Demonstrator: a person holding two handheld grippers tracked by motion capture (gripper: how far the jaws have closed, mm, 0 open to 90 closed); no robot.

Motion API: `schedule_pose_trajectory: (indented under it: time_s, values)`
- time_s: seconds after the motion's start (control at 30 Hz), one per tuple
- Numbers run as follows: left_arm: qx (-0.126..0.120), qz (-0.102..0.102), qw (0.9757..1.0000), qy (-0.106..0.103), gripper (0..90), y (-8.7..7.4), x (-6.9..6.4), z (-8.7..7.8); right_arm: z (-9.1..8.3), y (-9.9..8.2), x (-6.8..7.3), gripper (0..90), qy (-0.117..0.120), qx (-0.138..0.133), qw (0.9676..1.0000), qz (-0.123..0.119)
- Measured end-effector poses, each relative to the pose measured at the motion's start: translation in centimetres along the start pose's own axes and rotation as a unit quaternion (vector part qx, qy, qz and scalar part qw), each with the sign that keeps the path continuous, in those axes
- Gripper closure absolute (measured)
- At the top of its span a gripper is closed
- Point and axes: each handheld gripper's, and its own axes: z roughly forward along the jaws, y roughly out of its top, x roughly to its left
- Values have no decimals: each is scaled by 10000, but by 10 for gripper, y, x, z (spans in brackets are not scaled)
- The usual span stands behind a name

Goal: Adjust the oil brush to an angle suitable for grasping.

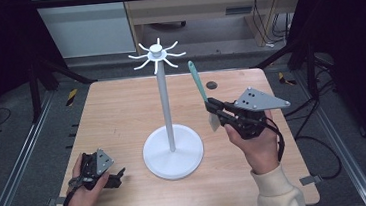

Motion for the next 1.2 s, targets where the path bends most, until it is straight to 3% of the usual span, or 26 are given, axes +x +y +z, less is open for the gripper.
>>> schedule_pose_trajectory:
  time_s: [0.63,1.2]
  values:
    - [1,9,10000,-11,28,0,-1,0,-12,19,20,825,36,-294,9993,-248]
    - [24,-2,10000,-19,28,-1,0,0,-9,20,25,825,183,-246,9991,-283]
